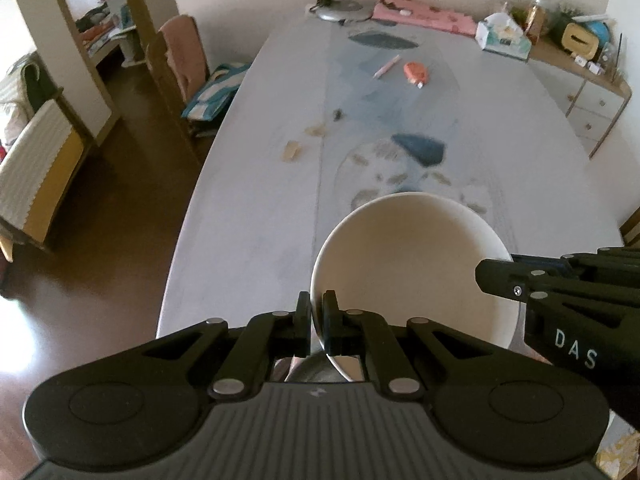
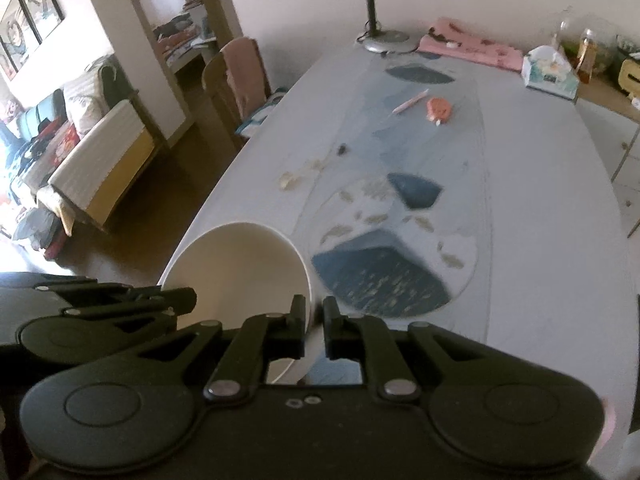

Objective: Organize plates and bowls
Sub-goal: 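Lift the white bowl with both grippers and carry it over the pink pot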

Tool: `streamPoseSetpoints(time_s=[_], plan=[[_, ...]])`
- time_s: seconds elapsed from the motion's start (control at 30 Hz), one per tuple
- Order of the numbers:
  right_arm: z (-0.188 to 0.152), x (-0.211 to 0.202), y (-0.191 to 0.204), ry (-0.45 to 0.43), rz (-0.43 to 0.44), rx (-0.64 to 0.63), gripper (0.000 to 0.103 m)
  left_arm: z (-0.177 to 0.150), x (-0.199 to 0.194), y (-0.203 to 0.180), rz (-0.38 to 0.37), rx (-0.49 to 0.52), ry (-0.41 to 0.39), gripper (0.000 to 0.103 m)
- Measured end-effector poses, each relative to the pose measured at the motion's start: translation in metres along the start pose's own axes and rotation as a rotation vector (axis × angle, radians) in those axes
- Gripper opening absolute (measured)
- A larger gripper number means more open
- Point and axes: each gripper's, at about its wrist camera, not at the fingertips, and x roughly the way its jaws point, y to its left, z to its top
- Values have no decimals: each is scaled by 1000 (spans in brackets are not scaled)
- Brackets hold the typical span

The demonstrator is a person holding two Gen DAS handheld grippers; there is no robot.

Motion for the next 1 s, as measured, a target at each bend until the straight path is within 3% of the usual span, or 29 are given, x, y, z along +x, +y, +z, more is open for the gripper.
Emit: streamPoseSetpoints(time_s=[0.5,1.0], plan=[[-63,32,35,111,9,2,9,-59,34,20,13,-18,111,4],[-89,46,35,150,1,10,9,-78,48,15,26,13,115,4]])
